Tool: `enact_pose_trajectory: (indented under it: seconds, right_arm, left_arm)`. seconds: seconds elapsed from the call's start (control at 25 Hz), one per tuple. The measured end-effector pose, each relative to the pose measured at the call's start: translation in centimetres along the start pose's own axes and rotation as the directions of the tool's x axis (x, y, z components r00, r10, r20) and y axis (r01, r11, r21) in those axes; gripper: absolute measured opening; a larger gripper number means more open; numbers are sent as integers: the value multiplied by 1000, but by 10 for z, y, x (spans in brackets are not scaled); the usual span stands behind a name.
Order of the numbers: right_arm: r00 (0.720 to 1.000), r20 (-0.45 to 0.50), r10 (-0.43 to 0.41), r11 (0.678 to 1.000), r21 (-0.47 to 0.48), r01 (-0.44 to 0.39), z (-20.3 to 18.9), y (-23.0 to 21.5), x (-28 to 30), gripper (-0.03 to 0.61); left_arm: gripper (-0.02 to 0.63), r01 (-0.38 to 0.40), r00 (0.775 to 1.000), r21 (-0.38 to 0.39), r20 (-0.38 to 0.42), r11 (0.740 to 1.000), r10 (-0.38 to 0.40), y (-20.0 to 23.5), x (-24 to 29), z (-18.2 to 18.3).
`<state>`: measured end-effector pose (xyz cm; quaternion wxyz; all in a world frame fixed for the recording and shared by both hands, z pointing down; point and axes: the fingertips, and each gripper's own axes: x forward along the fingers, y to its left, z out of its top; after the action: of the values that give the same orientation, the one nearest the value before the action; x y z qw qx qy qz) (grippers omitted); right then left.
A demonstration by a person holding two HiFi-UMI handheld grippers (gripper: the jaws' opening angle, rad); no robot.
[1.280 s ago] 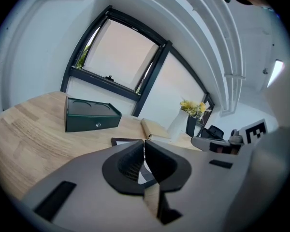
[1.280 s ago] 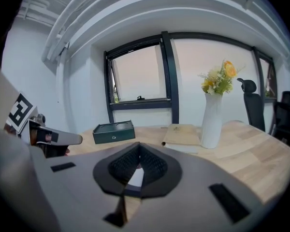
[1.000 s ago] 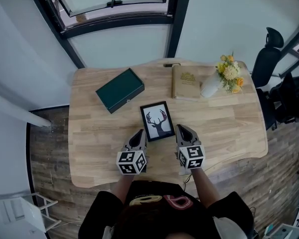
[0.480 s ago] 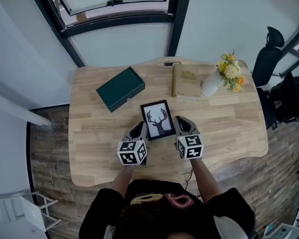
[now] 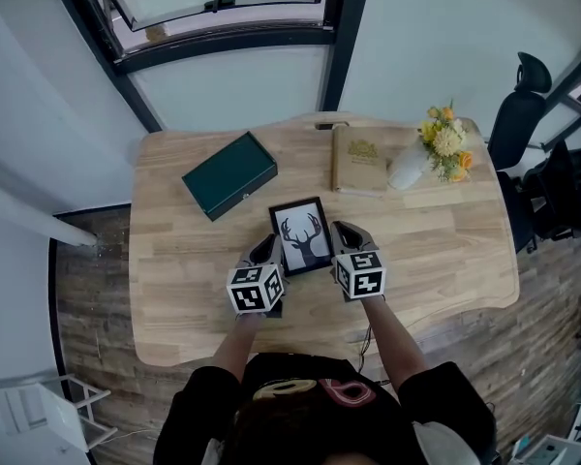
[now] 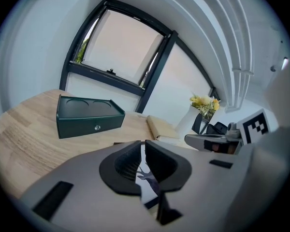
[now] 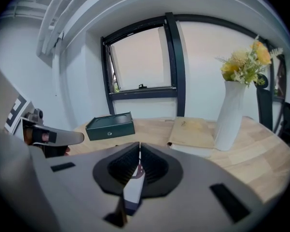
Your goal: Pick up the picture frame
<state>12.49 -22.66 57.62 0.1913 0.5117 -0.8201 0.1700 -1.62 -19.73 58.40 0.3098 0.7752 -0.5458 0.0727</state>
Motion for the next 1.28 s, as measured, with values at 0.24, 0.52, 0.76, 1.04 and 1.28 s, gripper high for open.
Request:
enact_pose_trajectory:
  seconds: [0.24,0.52,0.76,1.04,1.28]
  right_arm:
    - [999,-48,-8,1000,23,9,-9,-4,22,14]
    - [997,-74,-3,1000,11,4,-10,-7,36,14]
    - [995,-104,-4,1000,3,4,-15,-14,47,14]
    - [988,-156,19,1000,15,-16,-22,-16,62,46]
    - [981,-192,22,1000,23,-18,-30,-20,71,58]
  left_arm:
    - [21,-23,999,-9,-29,1000,23,6,15,-5]
    - [21,-48,997,-39,-61,998,46,14,27,-14]
    - [21,-69,995,-35,-77,997,66,22,37,-17]
    - [21,-100,992,-42,-78,994,97,33,48,-16]
    - [71,-88,990,-53,-111,995,81,33,58,-19]
